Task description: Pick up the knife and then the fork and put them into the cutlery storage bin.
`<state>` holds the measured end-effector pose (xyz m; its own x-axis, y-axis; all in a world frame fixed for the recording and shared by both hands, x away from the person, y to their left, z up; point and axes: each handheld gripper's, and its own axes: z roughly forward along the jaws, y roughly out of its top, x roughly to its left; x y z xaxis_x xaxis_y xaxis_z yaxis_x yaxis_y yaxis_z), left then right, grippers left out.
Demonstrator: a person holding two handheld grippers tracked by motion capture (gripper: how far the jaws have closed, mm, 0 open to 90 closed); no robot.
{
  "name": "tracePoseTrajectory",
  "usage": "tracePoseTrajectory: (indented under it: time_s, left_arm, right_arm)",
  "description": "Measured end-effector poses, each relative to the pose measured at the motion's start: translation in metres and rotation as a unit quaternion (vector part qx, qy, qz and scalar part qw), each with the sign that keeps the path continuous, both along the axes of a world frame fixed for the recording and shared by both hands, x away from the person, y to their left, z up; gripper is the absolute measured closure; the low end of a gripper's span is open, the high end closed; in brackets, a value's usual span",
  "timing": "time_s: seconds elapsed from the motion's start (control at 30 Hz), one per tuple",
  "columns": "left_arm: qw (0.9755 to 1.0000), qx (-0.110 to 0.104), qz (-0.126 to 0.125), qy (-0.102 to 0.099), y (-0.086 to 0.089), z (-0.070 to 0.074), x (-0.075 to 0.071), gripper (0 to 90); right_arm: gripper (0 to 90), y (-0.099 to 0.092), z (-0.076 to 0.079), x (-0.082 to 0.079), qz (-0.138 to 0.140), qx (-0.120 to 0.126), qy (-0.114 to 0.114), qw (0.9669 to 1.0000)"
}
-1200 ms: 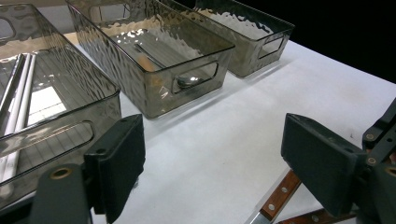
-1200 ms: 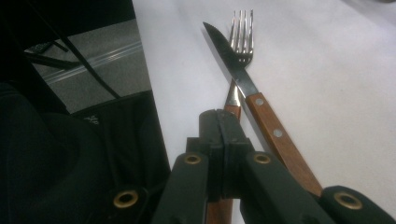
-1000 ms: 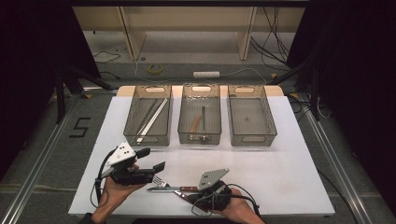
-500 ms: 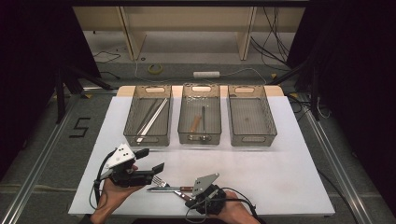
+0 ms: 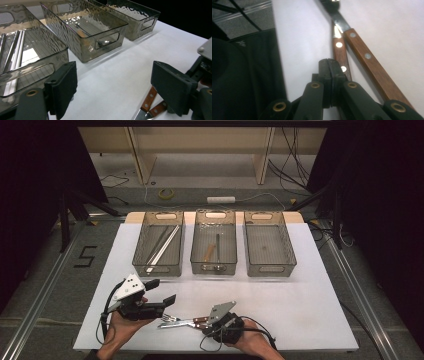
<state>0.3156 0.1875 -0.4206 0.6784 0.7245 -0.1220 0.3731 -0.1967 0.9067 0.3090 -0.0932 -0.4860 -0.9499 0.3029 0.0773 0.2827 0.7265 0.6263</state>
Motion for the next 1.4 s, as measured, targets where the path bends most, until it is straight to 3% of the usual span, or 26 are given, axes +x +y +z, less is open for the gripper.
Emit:
tracePoseTrajectory:
  time_s: [0.57, 0.67, 0.87, 1.0, 1.13, 1.4]
  left_arm:
    - [1.0, -0.001, 0.002, 0.0, 0.001, 0.0, 0.0, 20.5]
    - [1.0, -0.004, 0.003, 0.0, 0.001, 0.0, 0.0, 20.5]
    - [1.0, -0.004, 0.004, 0.0, 0.001, 0.0, 0.0, 20.4]
    - [1.0, -0.005, 0.005, -0.001, 0.001, 0.0, 0.0, 20.4]
    - [1.0, -0.004, 0.006, -0.001, 0.002, 0.0, 0.0, 20.2]
    - [1.0, -0.005, 0.006, -0.001, 0.002, 0.0, 0.0, 20.2]
  right_arm:
    - [89.3, -0.004, 0.005, 0.024, -0.015, -0.005, -0.008, 0.9998]
    - [83.1, -0.007, 0.013, 0.028, -0.014, 0.008, -0.015, 0.9998]
    - [59.4, -0.009, 0.027, 0.043, -0.002, 0.01, -0.023, 0.9997]
    - [47.3, -0.005, 0.034, 0.052, 0.017, -0.015, -0.025, 0.9994]
    - [41.5, 0.001, 0.036, 0.064, 0.028, -0.033, -0.035, 0.9985]
    - [38.3, 0.016, 0.033, 0.076, 0.059, -0.083, -0.036, 0.9942]
